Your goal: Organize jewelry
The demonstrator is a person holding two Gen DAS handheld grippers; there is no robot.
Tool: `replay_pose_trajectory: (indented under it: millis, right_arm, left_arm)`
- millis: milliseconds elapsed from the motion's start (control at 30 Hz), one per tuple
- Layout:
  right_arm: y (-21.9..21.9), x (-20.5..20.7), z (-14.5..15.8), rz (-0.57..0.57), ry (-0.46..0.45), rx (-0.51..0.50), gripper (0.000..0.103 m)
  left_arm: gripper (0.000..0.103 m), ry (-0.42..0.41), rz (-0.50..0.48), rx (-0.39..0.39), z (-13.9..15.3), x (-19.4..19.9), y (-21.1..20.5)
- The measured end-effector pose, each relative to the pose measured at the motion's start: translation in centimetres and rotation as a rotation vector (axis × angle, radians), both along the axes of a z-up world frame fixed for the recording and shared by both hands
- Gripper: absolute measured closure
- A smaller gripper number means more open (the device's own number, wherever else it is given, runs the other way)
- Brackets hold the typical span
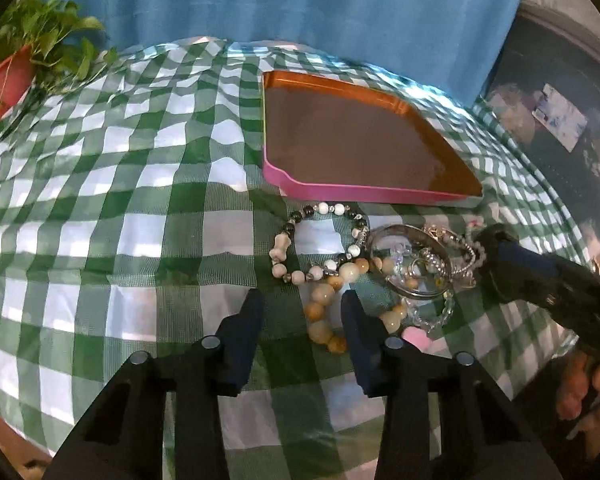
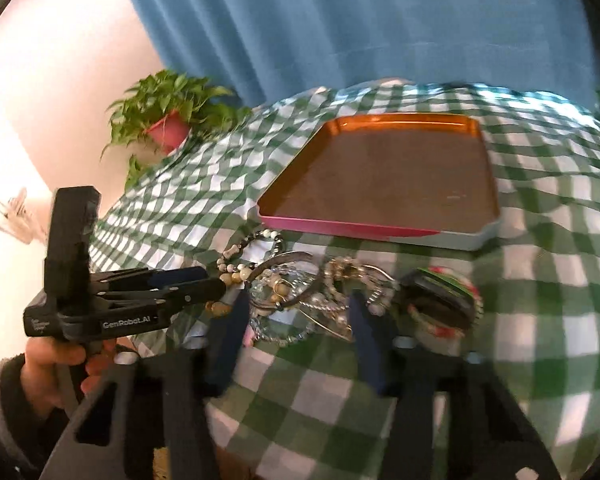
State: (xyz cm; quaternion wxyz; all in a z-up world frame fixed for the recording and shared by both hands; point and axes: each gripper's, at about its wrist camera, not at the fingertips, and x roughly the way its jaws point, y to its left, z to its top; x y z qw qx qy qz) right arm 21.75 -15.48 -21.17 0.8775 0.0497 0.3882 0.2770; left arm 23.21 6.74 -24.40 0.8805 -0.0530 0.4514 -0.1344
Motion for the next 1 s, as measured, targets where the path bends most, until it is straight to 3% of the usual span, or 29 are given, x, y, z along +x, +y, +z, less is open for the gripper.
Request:
replay_pose_trajectory:
  millis: [167, 233, 600, 733, 1000]
  right_arm:
    - [2.3, 0.4, -0.3, 0.044, -0.043, -0.073, 0.069]
    - [3.0, 0.4, -0.4, 0.046, -0.067, -0.112, 0.060]
    - [7.0, 1.2, -2.0, 0.060, -0.139, -0.290, 0.042]
    - [7.8, 1.2, -2.8, 0.061, -0.154, -0.348, 0.040]
    - [6.5, 2.2, -2.5, 0.034, -0.092, -0.229, 0.044]
  left_arm:
    - [0.075, -0.026, -0.029, 0.024, -0.1, -0.4, -0.4]
    - [0.078, -0.029, -0.043, 0.020, -0.2, -0.8, -0.4]
    - [0.081, -0.035, -0.084, -0.002, -0.1, -2.1, -0.2]
    - [0.085, -0.048, -0.093, 0.000, -0.2, -2.5, -0.1]
    - [0.090, -0.053, -0.082, 0.007, -0.3, -2.5, 0.0]
